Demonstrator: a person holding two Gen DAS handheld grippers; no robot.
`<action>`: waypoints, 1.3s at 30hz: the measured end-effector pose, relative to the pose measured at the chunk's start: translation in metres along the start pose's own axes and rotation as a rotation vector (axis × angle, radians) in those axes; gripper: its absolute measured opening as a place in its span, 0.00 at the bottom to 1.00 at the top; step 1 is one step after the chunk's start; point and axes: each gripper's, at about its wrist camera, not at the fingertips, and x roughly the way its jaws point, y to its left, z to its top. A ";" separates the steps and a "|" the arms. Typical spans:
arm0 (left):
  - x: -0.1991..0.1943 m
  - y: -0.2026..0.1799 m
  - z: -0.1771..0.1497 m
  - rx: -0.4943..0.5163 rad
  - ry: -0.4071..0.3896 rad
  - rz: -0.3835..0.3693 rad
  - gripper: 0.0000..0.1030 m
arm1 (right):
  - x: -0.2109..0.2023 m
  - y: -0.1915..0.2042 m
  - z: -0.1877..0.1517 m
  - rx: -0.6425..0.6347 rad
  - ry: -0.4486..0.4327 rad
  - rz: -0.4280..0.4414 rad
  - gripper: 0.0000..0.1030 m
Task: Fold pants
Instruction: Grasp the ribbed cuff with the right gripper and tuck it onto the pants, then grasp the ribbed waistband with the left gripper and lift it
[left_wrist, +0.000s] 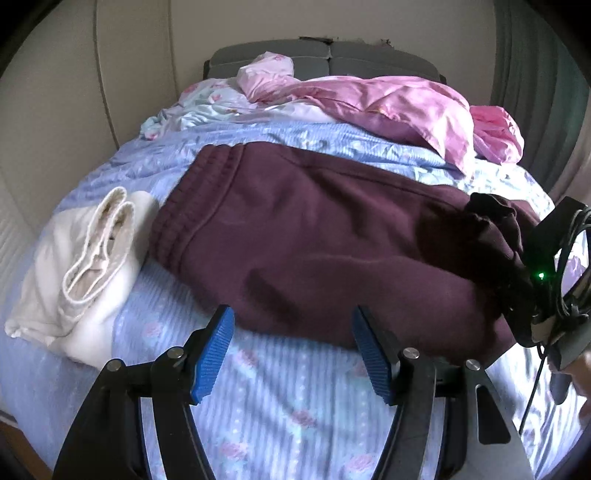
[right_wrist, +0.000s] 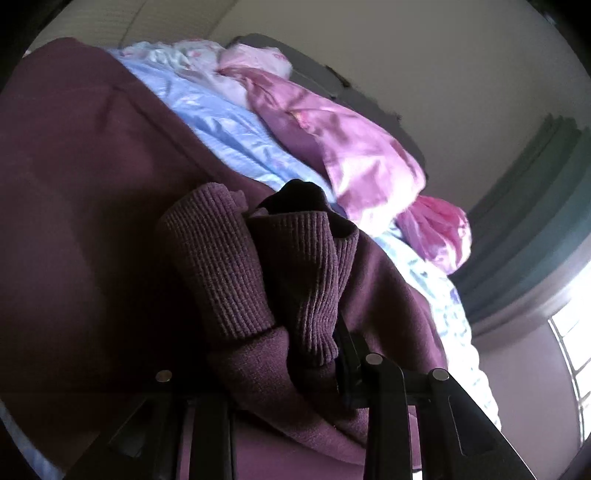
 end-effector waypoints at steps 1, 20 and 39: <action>-0.001 0.002 -0.001 0.003 -0.002 0.011 0.66 | 0.000 0.004 -0.001 -0.017 0.016 -0.003 0.33; -0.018 0.054 -0.015 -0.146 -0.013 -0.004 0.81 | -0.053 0.029 0.023 -0.146 -0.015 0.081 1.00; 0.030 0.102 0.007 -0.576 -0.106 -0.196 0.96 | -0.082 -0.083 0.029 0.805 -0.084 0.312 1.00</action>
